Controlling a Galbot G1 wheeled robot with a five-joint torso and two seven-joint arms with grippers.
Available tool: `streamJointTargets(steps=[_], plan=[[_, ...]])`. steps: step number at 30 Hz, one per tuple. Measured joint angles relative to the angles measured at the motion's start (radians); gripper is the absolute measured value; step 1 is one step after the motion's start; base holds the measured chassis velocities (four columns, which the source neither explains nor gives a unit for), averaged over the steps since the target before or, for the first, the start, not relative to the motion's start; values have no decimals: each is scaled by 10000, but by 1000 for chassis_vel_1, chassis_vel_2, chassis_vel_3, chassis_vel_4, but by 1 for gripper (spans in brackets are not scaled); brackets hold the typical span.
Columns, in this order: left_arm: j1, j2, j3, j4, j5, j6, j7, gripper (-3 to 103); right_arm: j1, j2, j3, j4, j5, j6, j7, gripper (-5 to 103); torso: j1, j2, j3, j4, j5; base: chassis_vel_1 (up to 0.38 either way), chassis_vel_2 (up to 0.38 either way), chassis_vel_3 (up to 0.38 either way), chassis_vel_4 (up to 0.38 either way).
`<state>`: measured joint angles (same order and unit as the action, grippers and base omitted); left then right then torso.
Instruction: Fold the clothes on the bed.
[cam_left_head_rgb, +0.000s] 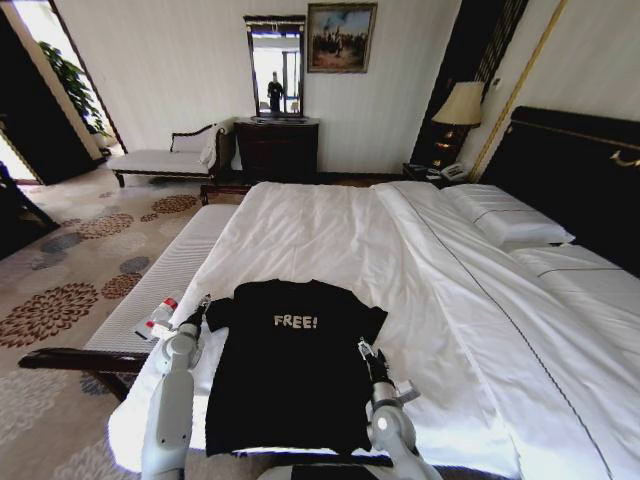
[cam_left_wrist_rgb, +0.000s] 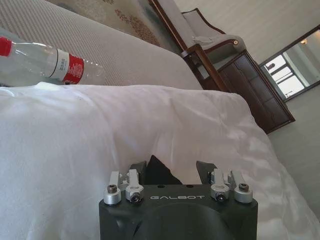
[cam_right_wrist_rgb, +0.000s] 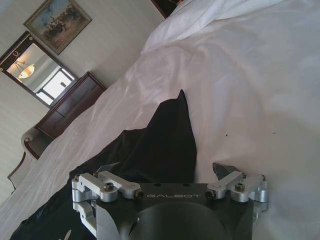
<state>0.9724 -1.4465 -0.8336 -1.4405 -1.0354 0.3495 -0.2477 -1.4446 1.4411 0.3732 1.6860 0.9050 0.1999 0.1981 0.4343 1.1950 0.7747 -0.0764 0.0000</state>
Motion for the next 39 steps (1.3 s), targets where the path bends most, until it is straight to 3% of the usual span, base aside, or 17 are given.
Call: streamJointTargets(steps=[1,3,10,12,14,17,39], plan=[[-14,-11,-8,41,1,-9,0,53,1,-8,9,-1,0,0,4,100,0,0,0,-1,0,0,0,0,0],[-15,-13,-13,62,2,-12,0,53,1,-10,12,-9,-1,0,4,100,0,0,0,0,0,0,0,0,0],[-73,-16,-43,307,32,-48,10,21,13,18,11,-85,-46,15,23,100,0,0,0,0,0,0,0,0,0],[-83,-13,-47,328,33,-48,9,21,15,20,11,-87,-47,16,29,100,0,0,0,0,0,0,0,0,0],[-113,5,-67,368,31,-49,-1,10,28,20,12,-87,-48,17,39,100,0,0,0,0,0,0,0,0,0],[-150,34,-86,379,28,-52,-29,2,37,13,23,-77,-46,18,46,100,0,0,0,0,0,0,0,0,0],[-26,397,-445,33,-373,-147,-82,0,81,12,8,-30,-62,42,53,100,-1,0,0,0,-1,0,0,0,0]])
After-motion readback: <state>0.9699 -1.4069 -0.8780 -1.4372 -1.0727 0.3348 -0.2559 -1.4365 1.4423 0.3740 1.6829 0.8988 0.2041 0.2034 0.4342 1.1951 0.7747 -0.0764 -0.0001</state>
